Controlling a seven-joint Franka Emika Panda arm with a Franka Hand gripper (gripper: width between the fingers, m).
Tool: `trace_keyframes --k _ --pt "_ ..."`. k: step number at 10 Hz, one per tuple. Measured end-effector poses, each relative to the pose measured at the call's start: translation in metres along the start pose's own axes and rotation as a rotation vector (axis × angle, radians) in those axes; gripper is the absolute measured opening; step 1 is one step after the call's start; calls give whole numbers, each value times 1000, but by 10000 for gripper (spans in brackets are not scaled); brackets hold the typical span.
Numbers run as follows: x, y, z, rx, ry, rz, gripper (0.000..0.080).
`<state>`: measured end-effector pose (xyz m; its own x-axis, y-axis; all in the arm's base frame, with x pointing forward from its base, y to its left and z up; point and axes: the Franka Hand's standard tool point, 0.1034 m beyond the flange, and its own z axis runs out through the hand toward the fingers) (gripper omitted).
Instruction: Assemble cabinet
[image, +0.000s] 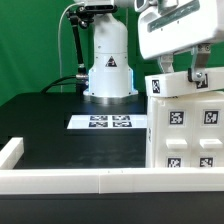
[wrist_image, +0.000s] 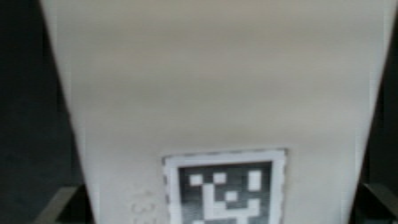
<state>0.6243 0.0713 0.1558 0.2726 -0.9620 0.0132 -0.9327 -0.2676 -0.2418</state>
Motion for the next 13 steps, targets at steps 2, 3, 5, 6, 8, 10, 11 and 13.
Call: trace_keyframes --k 2,3,5,6,8,10,11,13 --pt "-1 -1 0 7 -15 109 566" --pt "-3 -1 0 7 -22 120 638" --pt "-3 -3 -6 22 -31 64 750" --pt "-4 -4 -12 31 -37 51 793" --pt "-5 -9 -27 56 -46 25 798" --pt "-5 -8 -31 63 -48 -25 796" --pt "-6 -8 -29 60 -50 -23 796" --pt "-6 -11 -26 60 -32 -235 796"
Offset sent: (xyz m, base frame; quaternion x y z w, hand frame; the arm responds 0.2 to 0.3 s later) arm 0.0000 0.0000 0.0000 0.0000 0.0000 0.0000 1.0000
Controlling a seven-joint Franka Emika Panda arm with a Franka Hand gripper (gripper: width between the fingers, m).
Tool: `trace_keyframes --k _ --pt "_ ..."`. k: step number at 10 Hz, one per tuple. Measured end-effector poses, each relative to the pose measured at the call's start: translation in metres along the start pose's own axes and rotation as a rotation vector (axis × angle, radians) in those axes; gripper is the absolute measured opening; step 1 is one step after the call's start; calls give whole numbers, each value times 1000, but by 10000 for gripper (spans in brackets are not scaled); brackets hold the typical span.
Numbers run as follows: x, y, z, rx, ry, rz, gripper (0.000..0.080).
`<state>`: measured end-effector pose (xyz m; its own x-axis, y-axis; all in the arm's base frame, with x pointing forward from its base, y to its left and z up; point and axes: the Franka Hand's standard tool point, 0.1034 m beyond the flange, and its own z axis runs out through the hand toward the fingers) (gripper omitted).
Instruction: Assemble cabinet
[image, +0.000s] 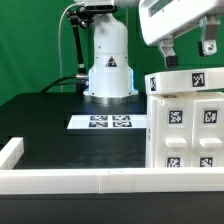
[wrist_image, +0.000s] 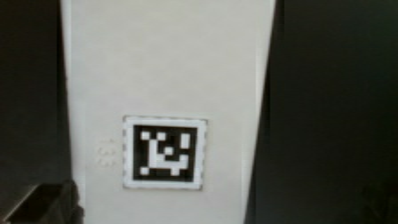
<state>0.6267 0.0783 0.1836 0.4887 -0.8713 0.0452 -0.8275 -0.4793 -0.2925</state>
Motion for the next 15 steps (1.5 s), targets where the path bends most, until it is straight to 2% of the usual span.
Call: trace_keyframes --k 4,5,7,10,12,15 --pt "2 -5 -4 -1 8 -558 796" --pt "1 -4 -4 -11 -7 -679 796" --pt "2 -4 -3 -13 -7 -781 796" --pt "3 -1 -2 -15 -11 -1094 796" --pt "2 0 -1 -22 -17 -1396 796" --pt "1 2 -3 -47 -50 -1667 796"
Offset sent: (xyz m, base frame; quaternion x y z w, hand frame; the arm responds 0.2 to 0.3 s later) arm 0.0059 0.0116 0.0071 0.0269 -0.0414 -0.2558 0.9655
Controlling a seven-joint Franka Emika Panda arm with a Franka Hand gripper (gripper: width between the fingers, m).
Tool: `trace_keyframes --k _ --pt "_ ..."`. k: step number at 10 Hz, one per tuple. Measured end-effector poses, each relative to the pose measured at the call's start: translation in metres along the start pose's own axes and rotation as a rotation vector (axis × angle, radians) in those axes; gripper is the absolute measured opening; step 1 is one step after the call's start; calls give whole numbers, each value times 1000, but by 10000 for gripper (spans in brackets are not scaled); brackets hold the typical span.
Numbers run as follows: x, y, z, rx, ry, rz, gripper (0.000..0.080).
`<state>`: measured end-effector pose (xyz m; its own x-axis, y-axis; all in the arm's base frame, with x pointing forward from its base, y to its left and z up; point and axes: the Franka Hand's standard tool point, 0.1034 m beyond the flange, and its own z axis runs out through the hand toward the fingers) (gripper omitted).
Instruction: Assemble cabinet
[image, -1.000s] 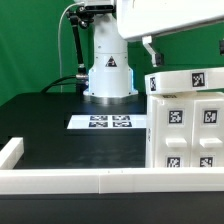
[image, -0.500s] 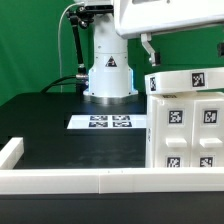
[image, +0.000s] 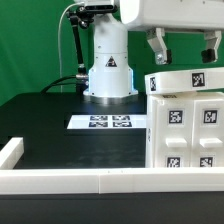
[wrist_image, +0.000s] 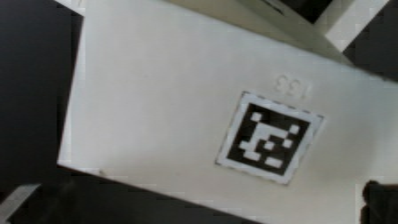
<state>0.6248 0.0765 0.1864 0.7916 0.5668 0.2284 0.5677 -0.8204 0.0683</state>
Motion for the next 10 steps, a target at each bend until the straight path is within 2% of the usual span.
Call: trace_keyframes --k 1,4,5,7,9,10 --pt "1 1 -2 -11 -1 -53 796" --pt "-2 5 0 -21 -15 -216 796" --pt "-5 6 0 -25 -27 -398 796" --pt "-9 -6 -4 -2 -71 -701 796" --pt "-13 -12 -1 42 -139 -937 796" --pt "-13 -13 2 45 -157 -1005 796"
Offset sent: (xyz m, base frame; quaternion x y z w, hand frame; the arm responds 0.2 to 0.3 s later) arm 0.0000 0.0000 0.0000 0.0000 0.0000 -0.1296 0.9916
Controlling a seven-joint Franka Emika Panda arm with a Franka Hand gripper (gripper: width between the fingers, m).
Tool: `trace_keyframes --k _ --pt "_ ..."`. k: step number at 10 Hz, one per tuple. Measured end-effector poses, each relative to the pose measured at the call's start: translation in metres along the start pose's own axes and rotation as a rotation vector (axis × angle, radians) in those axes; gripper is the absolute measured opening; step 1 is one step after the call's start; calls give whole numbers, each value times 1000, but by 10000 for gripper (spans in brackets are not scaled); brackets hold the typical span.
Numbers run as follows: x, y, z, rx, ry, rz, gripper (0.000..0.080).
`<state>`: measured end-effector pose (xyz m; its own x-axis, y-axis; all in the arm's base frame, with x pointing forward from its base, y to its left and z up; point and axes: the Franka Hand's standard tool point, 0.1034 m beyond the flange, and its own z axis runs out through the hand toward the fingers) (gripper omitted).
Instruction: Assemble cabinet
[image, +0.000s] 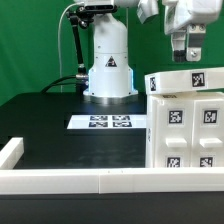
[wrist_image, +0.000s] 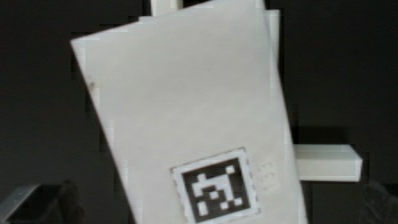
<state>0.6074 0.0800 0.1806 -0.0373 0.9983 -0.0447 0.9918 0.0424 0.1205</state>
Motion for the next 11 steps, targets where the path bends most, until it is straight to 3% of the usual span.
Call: trace_keyframes --k 7,9,11 --pt "-11 -4 24 36 -14 -11 796" --pt "-11 -4 25 37 -16 -1 570" --pt "-12 -3 25 37 -17 8 570"
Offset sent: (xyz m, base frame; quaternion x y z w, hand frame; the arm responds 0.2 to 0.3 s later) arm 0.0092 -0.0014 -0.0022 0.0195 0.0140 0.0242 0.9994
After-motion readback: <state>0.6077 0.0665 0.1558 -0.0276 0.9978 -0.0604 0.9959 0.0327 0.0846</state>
